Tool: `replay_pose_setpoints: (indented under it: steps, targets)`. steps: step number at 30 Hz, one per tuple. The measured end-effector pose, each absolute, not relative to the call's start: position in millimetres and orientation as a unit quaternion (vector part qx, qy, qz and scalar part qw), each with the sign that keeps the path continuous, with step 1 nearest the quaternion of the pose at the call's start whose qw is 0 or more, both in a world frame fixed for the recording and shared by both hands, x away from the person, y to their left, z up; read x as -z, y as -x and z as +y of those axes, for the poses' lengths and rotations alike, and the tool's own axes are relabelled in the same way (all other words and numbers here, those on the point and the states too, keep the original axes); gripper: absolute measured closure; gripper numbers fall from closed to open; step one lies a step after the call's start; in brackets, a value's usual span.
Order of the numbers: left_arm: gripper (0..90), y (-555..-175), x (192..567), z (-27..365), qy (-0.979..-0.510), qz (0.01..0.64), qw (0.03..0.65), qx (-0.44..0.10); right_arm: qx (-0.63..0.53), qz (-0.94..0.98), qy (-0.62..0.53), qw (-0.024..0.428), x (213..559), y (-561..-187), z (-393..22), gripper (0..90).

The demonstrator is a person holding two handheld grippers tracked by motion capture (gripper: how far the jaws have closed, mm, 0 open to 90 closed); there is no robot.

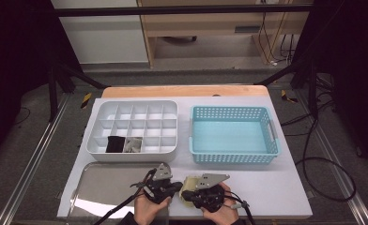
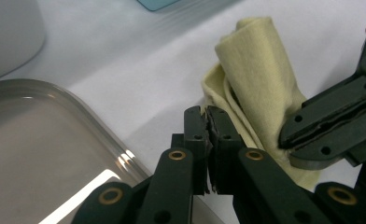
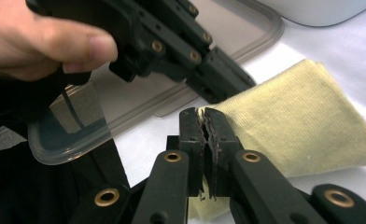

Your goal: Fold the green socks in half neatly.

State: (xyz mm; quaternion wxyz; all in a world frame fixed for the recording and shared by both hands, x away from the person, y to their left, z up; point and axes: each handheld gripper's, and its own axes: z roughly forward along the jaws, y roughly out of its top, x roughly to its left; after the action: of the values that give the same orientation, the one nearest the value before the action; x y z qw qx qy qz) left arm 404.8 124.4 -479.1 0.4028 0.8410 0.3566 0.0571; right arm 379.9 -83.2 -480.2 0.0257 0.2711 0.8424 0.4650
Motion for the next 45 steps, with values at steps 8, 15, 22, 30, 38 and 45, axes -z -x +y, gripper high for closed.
replay_pose_setpoints:
  steps: [8, 15, 22, 30, 38, 45]
  targets:
    - [77.1, -409, 454, 133, -0.808, 0.367, 0.454, -0.081, -0.473, 0.836, -0.275, 0.043, 484, -376, -80, 85.9]
    - [67.6, -411, 452, 113, -0.819, 0.35, 0.447, -0.091, -0.482, 0.828, -0.284, 0.05, 487, -373, -80, 86.1]
    - [66.3, -415, 466, 107, -0.838, 0.351, 0.409, -0.089, -0.487, 0.823, -0.288, 0.048, 487, -371, -82, 85.8]
    - [66.5, -416, 468, 109, -0.843, 0.352, 0.396, -0.091, -0.509, 0.809, -0.292, 0.042, 476, -367, -99, 85.8]
    - [66.8, -412, 467, 109, -0.844, 0.353, 0.392, -0.101, -0.514, 0.797, -0.313, 0.046, 476, -365, -120, 90.0]
    - [65.6, -408, 467, 111, -0.833, 0.362, 0.407, -0.097, -0.494, 0.813, -0.305, 0.04, 491, -365, -110, 90.0]
